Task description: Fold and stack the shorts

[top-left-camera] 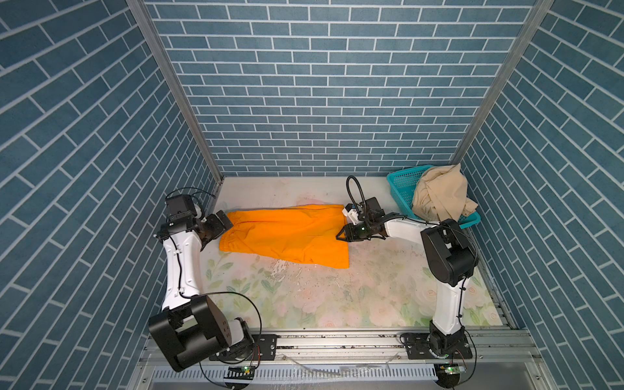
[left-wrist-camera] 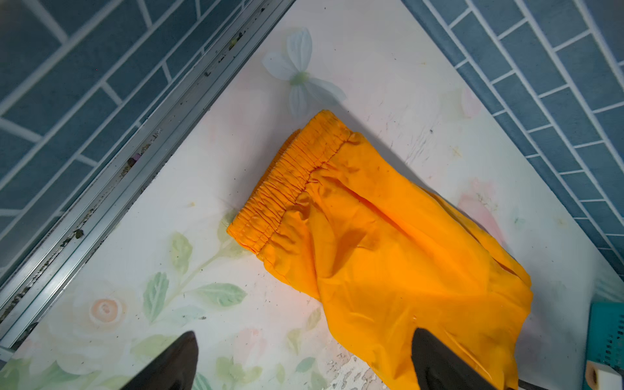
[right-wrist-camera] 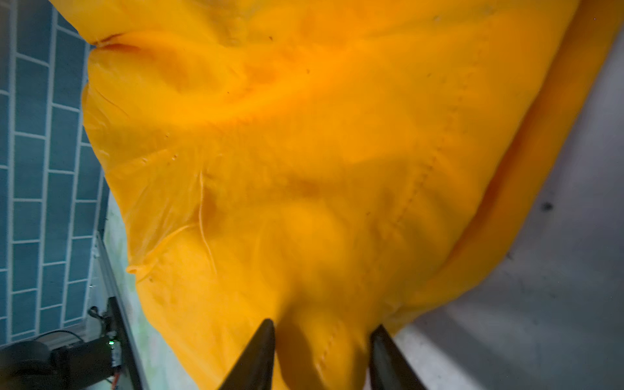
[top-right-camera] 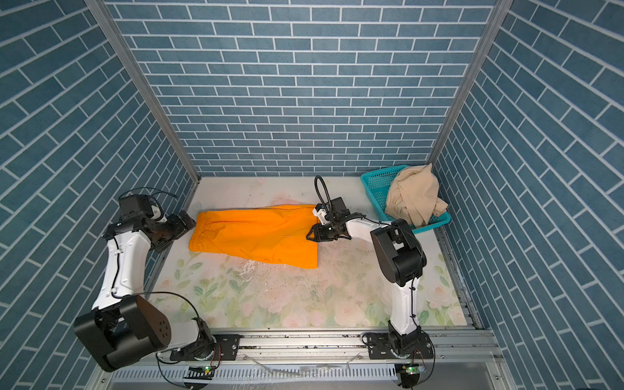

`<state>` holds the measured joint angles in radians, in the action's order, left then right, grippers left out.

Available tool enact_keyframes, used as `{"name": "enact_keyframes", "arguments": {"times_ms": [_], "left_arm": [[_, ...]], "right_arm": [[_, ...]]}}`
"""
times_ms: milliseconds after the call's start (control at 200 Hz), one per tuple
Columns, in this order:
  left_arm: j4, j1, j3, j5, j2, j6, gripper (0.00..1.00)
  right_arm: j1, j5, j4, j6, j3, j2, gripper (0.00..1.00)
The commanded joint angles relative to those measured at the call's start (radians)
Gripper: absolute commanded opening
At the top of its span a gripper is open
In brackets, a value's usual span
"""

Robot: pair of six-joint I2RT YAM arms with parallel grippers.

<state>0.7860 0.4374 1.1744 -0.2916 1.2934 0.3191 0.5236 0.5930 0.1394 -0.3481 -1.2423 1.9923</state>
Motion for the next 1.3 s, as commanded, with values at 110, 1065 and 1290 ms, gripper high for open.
{"name": "enact_keyframes", "arguments": {"times_ms": [110,1065,1290], "left_arm": [[-0.001,0.004,-0.044,-0.067,-0.018,-0.013,1.00],[-0.583,-0.267,-0.058,-0.294,0.405,0.014,1.00],[-0.600,-0.295,-0.022,-0.331,0.501,0.017,1.00]], "right_arm": [[-0.042,-0.032,0.035,-0.060,0.027,-0.032,0.00],[-0.362,-0.303,0.298,0.103,0.048,-0.260,0.55],[-0.364,-0.225,0.216,0.123,-0.053,-0.122,0.57]]}}
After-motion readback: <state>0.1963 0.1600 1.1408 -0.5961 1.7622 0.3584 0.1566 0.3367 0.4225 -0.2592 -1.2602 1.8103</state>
